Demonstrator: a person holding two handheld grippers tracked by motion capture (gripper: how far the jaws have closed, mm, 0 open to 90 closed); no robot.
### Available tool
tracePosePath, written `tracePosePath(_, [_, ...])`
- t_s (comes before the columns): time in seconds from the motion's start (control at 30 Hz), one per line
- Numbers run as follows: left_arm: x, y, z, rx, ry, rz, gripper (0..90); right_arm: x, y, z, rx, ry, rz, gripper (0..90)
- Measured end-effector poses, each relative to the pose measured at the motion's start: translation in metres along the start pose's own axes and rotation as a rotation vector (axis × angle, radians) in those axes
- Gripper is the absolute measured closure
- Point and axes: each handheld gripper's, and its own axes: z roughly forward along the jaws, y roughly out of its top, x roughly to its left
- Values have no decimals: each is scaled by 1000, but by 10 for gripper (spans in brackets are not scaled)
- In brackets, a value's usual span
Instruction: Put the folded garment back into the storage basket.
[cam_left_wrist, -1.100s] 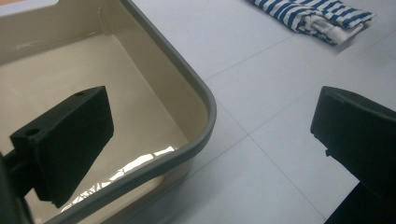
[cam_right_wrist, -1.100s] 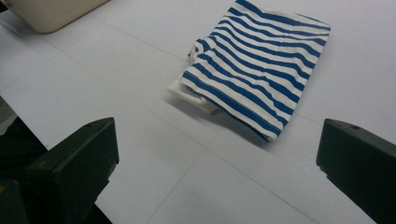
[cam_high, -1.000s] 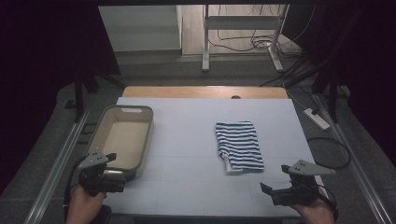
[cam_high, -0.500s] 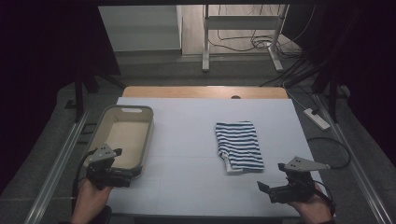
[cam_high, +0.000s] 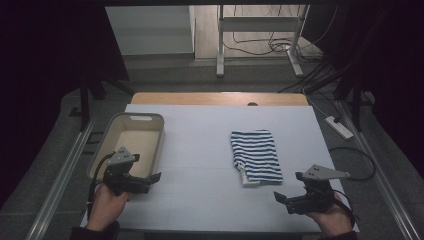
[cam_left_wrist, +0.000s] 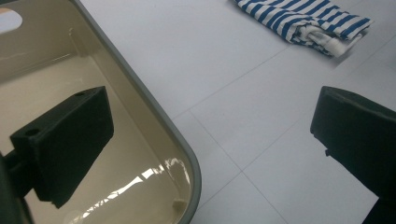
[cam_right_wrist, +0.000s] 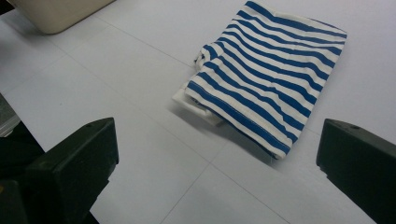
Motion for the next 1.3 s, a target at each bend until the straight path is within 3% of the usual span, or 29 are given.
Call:
tracePosePath(0.67, [-6, 32, 30, 11, -12, 40, 0, -8, 4, 10, 13, 1, -9, 0])
tracePosePath(1.07, [-5, 48, 55, 7, -47, 64, 0, -9, 7, 18, 32, 17, -21, 0])
tracePosePath(1.3, [-5, 57, 69, 17, -104, 56, 0, -11, 8, 22, 34, 23, -26, 0])
